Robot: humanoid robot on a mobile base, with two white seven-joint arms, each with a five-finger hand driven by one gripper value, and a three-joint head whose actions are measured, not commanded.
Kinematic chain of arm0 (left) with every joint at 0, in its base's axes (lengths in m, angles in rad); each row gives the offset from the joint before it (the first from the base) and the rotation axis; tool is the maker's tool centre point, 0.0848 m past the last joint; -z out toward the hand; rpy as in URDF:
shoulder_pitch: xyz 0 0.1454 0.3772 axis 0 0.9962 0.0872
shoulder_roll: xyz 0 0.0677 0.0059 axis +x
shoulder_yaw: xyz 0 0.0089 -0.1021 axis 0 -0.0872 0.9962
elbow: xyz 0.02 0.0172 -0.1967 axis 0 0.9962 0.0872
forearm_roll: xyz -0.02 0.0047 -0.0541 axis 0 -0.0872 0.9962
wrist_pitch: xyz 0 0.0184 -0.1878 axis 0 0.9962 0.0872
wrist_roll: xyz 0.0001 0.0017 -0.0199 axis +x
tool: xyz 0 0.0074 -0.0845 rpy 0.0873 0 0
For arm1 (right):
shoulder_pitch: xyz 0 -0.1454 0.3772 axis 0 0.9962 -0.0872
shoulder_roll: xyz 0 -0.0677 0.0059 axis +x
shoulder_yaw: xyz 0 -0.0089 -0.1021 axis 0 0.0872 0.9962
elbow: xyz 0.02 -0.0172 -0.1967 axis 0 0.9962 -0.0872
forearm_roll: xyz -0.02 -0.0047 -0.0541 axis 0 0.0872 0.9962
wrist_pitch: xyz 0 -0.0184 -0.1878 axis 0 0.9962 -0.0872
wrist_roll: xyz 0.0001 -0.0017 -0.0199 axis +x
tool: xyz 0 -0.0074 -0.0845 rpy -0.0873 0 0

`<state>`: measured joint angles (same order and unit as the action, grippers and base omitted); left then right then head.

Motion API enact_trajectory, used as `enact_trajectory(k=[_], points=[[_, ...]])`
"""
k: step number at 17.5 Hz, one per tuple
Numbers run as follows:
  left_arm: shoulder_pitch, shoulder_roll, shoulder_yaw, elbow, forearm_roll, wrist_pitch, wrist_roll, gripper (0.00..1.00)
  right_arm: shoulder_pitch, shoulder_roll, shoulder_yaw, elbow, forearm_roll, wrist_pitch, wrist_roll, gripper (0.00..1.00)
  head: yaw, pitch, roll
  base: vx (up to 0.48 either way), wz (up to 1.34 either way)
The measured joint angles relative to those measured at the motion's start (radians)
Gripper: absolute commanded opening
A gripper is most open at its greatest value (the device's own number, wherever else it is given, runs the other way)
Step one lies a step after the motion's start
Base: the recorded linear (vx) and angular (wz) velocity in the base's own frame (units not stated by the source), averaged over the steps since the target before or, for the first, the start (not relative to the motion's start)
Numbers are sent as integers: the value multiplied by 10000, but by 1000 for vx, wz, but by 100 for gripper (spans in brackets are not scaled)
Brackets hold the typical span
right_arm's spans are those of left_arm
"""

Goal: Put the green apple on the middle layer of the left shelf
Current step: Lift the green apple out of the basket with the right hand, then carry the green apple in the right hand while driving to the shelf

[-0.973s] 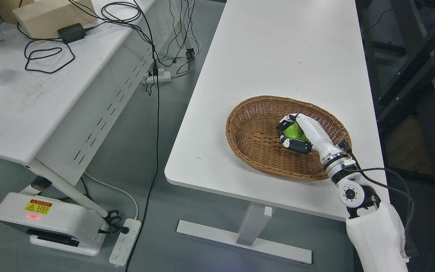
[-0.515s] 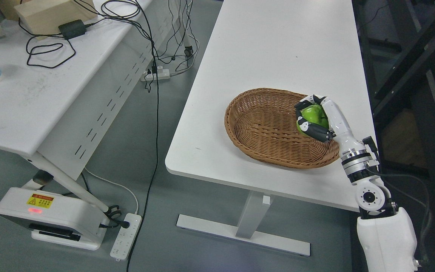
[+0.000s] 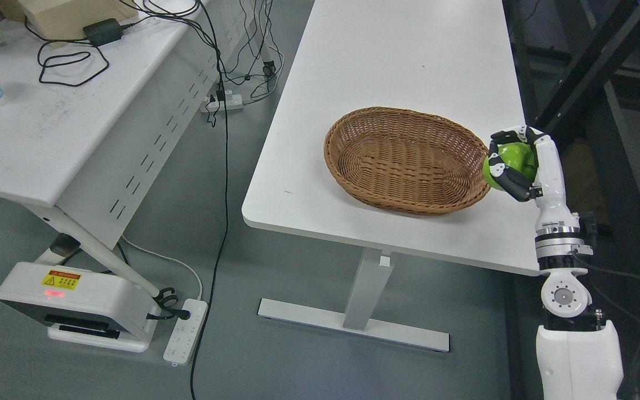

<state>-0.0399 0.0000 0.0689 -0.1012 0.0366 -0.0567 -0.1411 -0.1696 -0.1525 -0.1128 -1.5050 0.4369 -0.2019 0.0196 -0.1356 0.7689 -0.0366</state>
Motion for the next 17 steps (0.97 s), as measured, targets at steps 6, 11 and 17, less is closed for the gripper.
enact_trajectory(k=[6, 11, 17], points=[[0, 0, 0, 0, 0, -3, 0, 100, 1135, 289, -431, -341, -833, 562, 866, 0, 0, 0, 0, -215, -67], [0, 0, 0, 0, 1, -5, 0, 100, 1491, 469, -569, -528, -1218, 606, 1013, 0, 0, 0, 0, -205, -33], [0, 0, -1, 0, 0, -9, 0, 100, 1641, 616, -612, -683, -1368, 569, 1066, 0, 0, 0, 0, -191, 40]])
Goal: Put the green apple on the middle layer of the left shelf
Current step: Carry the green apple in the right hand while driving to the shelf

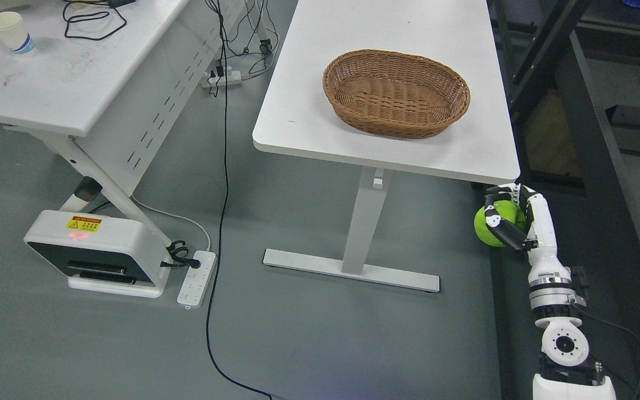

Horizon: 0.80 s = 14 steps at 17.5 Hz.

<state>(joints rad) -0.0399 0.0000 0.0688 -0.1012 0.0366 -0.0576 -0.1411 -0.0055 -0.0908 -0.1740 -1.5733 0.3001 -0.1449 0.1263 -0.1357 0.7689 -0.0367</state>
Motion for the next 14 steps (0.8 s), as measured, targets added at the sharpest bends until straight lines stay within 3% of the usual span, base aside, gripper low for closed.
enact_trajectory(k=[14], points=[[2, 0, 0, 0, 1, -3, 0, 100, 354, 120, -30, -133, -52, -20, 38, 0, 0, 0, 0, -201, 39]])
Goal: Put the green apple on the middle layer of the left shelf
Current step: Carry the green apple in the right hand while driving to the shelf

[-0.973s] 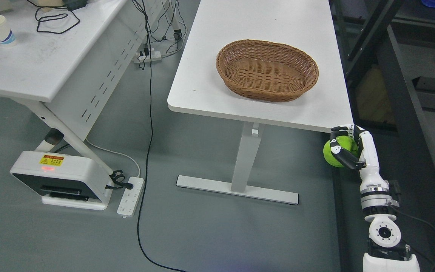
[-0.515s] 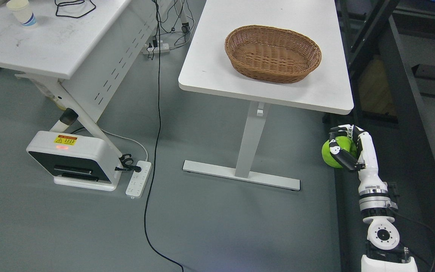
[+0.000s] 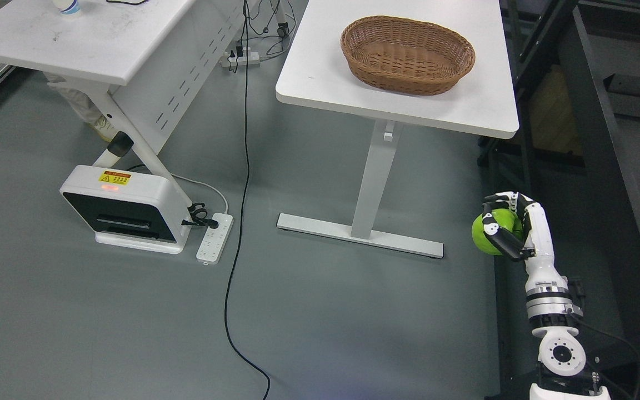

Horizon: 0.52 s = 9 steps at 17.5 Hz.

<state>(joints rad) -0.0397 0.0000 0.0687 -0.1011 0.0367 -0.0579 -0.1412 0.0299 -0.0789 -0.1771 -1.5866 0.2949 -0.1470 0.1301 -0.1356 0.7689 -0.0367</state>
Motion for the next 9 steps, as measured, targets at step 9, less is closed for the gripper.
enact_trajectory(k=[9], points=[[-3, 0, 1, 0, 0, -3, 0, 100, 54, 1, -40, -24, -3, -4, -49, 0, 0, 0, 0, -145, -378]])
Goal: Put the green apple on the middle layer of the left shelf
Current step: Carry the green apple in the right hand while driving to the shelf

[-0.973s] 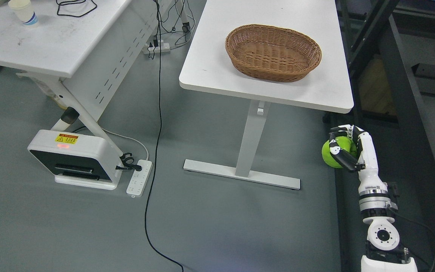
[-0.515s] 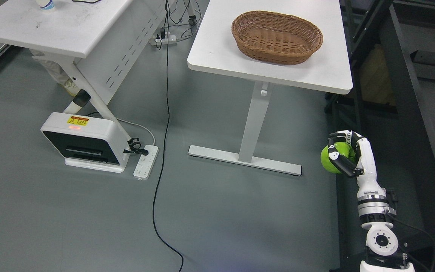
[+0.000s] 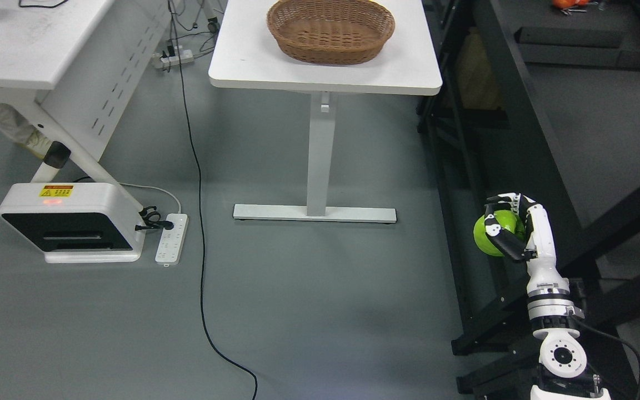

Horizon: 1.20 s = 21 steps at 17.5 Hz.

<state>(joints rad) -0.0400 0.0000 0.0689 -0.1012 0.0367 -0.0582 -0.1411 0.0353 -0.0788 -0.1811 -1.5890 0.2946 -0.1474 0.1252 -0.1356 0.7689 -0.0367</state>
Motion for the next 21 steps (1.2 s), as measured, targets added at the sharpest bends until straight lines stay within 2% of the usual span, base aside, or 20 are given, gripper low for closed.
enact_trajectory(k=[11, 15, 21], points=[[0, 0, -1, 0, 0, -32, 0, 100, 71, -21, -16, -4, -1, -60, 39, 0, 0, 0, 0, -73, -162], [1, 0, 0, 0, 2, -48, 0, 100, 477, -54, 7, 6, 0, -609, 404, 0, 0, 0, 0, -87, -103], [0, 0, -5, 0, 2, -2, 0, 100, 748, -75, 21, 38, 8, -743, 522, 0, 0, 0, 0, -83, -227]])
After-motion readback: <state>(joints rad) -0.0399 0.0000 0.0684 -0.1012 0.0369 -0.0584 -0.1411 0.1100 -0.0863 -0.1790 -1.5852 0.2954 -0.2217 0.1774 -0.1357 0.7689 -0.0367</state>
